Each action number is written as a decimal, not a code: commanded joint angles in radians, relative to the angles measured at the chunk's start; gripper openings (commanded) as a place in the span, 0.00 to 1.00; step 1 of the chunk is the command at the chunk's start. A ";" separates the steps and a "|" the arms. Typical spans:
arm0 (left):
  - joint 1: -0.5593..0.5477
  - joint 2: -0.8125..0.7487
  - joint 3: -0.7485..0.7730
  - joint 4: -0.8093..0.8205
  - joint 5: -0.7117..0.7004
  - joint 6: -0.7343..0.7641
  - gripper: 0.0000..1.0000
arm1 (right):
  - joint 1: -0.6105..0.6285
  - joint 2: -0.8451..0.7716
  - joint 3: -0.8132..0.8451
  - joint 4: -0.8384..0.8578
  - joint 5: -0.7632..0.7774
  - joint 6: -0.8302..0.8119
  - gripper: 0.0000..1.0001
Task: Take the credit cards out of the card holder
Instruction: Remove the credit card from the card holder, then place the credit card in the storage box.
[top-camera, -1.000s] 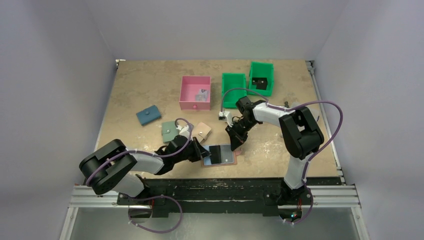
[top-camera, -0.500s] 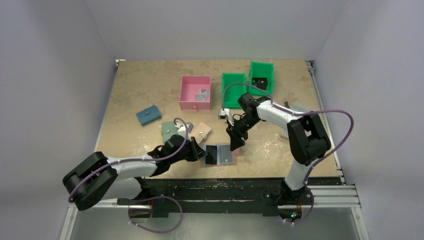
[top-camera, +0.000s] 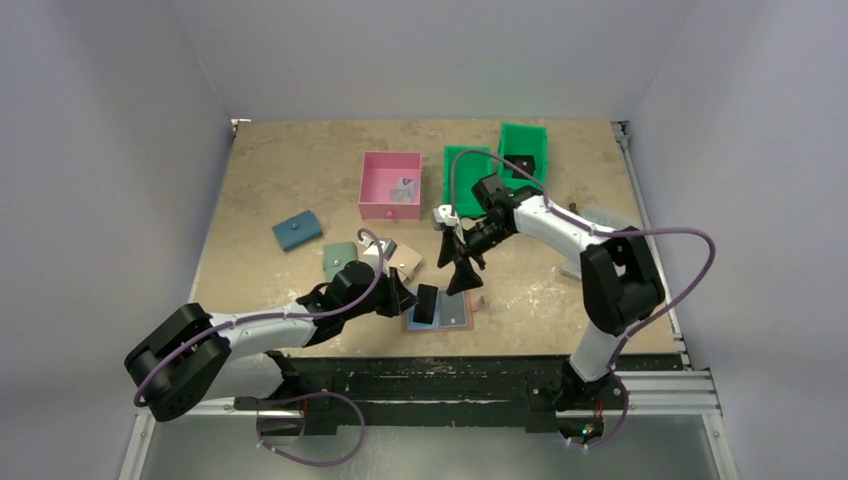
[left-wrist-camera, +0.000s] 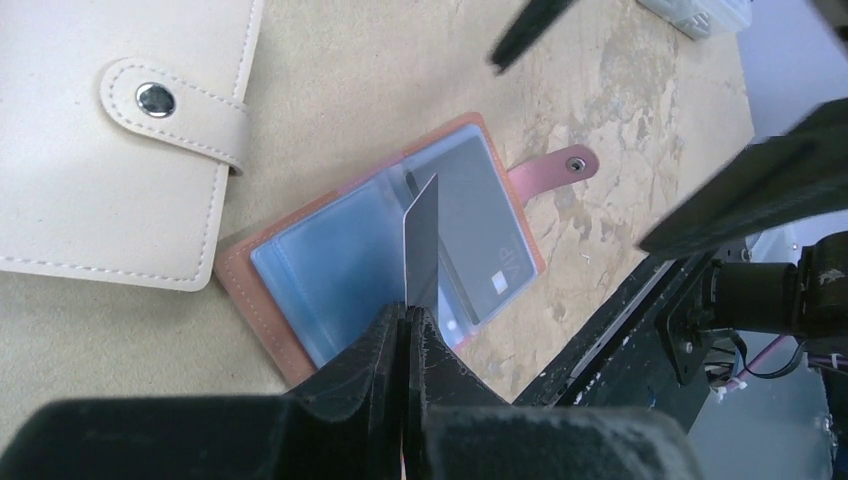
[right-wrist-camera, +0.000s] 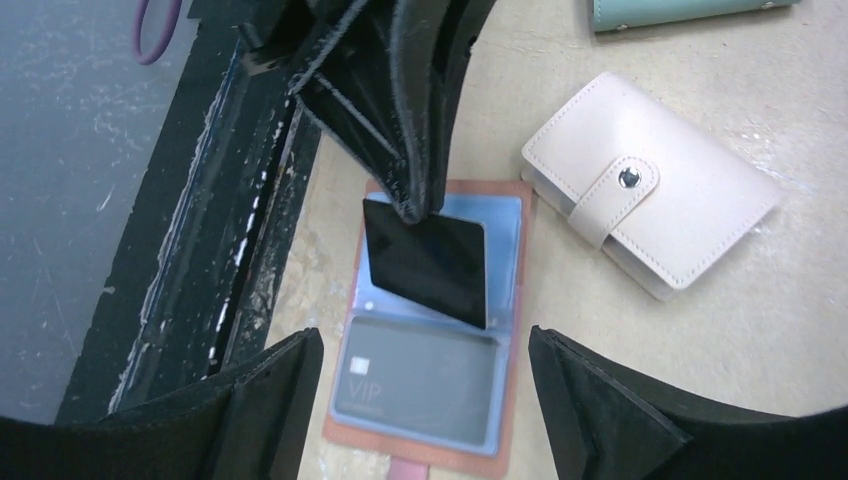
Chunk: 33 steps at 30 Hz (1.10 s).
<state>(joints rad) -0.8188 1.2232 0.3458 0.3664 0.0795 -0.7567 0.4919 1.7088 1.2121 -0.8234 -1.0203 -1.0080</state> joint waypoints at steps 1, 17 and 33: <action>0.004 -0.010 0.050 0.011 0.036 0.055 0.00 | 0.025 0.089 0.079 0.060 -0.050 0.019 0.84; 0.004 0.021 0.054 0.052 0.059 0.057 0.00 | 0.122 0.217 0.112 0.090 0.012 0.084 0.56; 0.003 -0.319 0.016 -0.129 -0.131 -0.037 0.52 | 0.047 0.168 0.244 -0.401 -0.122 -0.337 0.00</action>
<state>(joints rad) -0.8188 1.0328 0.3634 0.2886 0.0528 -0.7586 0.5751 1.9472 1.3811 -1.0168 -1.0870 -1.1904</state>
